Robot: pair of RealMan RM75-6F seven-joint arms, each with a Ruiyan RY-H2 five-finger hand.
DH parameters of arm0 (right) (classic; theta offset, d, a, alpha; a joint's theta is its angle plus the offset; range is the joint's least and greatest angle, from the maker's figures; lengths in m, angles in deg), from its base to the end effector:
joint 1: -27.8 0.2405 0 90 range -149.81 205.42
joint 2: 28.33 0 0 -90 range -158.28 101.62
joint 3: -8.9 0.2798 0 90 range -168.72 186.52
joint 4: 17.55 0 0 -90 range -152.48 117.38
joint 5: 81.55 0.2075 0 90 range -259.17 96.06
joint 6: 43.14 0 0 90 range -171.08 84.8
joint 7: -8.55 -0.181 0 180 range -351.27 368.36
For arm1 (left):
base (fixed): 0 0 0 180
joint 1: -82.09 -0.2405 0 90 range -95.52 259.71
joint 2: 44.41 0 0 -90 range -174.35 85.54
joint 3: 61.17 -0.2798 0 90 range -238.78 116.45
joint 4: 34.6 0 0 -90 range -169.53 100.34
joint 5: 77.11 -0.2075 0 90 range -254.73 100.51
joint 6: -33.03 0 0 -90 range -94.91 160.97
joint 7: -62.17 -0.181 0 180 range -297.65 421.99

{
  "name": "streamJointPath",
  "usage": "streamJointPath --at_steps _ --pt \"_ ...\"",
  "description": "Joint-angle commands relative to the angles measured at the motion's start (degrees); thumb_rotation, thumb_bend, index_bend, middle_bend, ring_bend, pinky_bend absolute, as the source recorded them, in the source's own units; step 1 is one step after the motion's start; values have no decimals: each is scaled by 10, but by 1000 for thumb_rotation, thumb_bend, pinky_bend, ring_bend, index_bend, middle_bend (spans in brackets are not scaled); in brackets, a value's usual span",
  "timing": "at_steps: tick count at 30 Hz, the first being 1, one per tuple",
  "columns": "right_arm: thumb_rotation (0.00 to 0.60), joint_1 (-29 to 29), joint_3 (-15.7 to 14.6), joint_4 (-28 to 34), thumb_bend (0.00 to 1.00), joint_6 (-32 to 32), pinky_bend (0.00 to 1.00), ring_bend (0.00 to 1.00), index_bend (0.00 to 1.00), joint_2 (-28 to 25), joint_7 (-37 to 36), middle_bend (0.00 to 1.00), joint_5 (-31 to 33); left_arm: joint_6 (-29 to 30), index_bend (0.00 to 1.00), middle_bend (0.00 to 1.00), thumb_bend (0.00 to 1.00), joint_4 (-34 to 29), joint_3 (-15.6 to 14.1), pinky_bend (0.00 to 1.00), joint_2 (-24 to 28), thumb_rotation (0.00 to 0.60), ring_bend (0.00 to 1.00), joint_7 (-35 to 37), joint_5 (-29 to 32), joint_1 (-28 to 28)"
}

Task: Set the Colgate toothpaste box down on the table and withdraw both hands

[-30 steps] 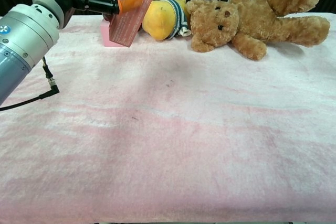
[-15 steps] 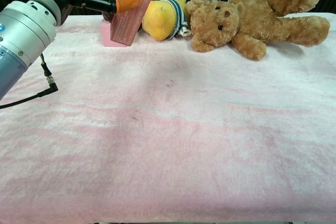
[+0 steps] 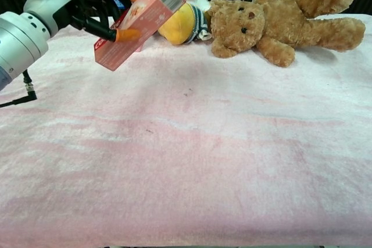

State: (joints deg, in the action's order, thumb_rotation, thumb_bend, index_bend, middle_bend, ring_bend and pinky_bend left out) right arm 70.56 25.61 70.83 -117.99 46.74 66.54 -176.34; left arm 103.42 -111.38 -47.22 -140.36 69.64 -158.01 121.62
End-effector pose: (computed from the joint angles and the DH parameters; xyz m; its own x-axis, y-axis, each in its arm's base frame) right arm -0.0670 -0.3890 0.1230 0.6582 0.7118 0.2453 -0.1699 -0.1769 0.9694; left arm -0.1222 0.3924 -0.0033 -0.0066 0.0959 0.9954 0.8909 -0.4515 0.0494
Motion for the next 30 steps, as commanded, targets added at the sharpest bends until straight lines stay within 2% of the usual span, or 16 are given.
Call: streamJointPath --at_steps 1,9,15,18,21,23,26,30 --pt "600 -2 -2 -1 306 -3 153 4 0 -3 -2 28 1 -38 500 525 400 8 -21 584 31 600 476 -44 7 2" --pt "600 -8 -9 -3 307 -5 153 4 0 -1 -1 28 2 -101 494 520 381 7 -54 570 54 600 470 -108 47 -5" --pt "600 -14 -12 -4 307 -9 153 3 0 1 -2 28 8 -118 440 455 285 6 -66 502 52 600 400 -135 65 -12" --pt "600 -17 -18 -6 307 -6 153 3 0 8 -14 28 12 -118 393 381 237 4 -68 437 51 600 320 -144 75 -17" --pt "600 -24 -18 -4 307 -15 153 4 0 4 -20 28 13 -111 331 285 171 -1 -66 317 52 600 210 -148 78 -22" --pt "600 -27 -19 -3 307 -18 153 3 0 3 -22 28 15 -101 253 211 130 -6 -64 216 53 600 130 -150 77 -26" --pt "600 -34 -20 -3 306 -23 153 3 0 4 -25 28 19 -89 162 145 122 -20 -60 149 56 600 83 -152 80 -32" --pt "600 -52 -28 2 307 -35 153 3 0 4 -41 28 31 -74 148 119 121 -45 -58 118 69 600 73 -150 81 -43"
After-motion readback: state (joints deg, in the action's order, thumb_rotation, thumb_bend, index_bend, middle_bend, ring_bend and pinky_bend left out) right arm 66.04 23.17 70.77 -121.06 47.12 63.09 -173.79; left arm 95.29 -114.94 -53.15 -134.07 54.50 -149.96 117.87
